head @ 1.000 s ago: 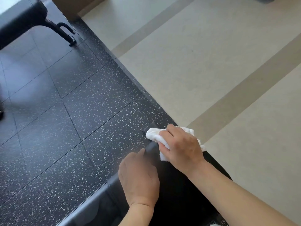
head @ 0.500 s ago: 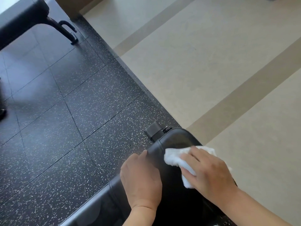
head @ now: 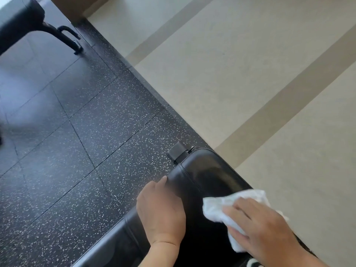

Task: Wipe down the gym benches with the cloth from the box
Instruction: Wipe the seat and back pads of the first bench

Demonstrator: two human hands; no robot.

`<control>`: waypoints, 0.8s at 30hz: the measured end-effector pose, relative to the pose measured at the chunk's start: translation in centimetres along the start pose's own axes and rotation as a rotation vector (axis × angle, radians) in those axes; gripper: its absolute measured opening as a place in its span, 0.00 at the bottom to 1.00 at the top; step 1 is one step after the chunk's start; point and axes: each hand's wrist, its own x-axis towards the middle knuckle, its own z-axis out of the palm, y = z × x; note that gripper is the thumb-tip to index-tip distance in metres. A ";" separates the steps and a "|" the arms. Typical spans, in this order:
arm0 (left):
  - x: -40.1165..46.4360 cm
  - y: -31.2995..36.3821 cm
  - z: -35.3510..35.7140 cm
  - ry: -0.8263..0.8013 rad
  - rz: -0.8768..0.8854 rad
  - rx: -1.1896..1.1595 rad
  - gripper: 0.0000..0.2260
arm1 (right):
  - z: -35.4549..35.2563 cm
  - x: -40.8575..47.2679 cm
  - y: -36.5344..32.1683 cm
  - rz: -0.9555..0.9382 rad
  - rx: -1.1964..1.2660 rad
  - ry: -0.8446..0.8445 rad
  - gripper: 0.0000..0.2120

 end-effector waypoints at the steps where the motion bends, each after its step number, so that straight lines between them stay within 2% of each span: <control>1: 0.0 0.0 0.0 0.003 0.001 -0.001 0.23 | -0.6 -1.4 0.6 -0.015 -0.019 -0.011 0.11; 3: -0.1 0.0 0.0 0.004 -0.003 -0.009 0.23 | -1.4 -2.2 1.5 -0.052 -0.064 -0.030 0.12; 6: -0.1 -0.1 0.2 0.003 -0.003 -0.003 0.24 | -0.5 0.6 1.7 -0.041 -0.039 0.007 0.07; 12: 0.1 0.0 0.2 0.009 0.015 0.006 0.23 | 5.0 15.7 -1.1 0.164 0.035 0.074 0.06; 15: 0.1 0.0 0.2 0.005 0.023 0.005 0.23 | 6.6 19.5 -2.6 0.167 -0.034 -0.051 0.07; 16: 0.1 0.0 0.3 0.003 0.025 0.008 0.23 | 6.5 19.5 -2.8 0.169 -0.040 -0.076 0.07; 19: 0.1 -0.2 0.2 0.004 0.030 0.012 0.24 | 4.9 16.0 -2.6 0.135 0.051 -0.004 0.05; 24: 0.1 -0.2 0.2 -0.002 0.028 0.017 0.23 | 0.9 2.9 -1.0 0.035 0.033 -0.016 0.08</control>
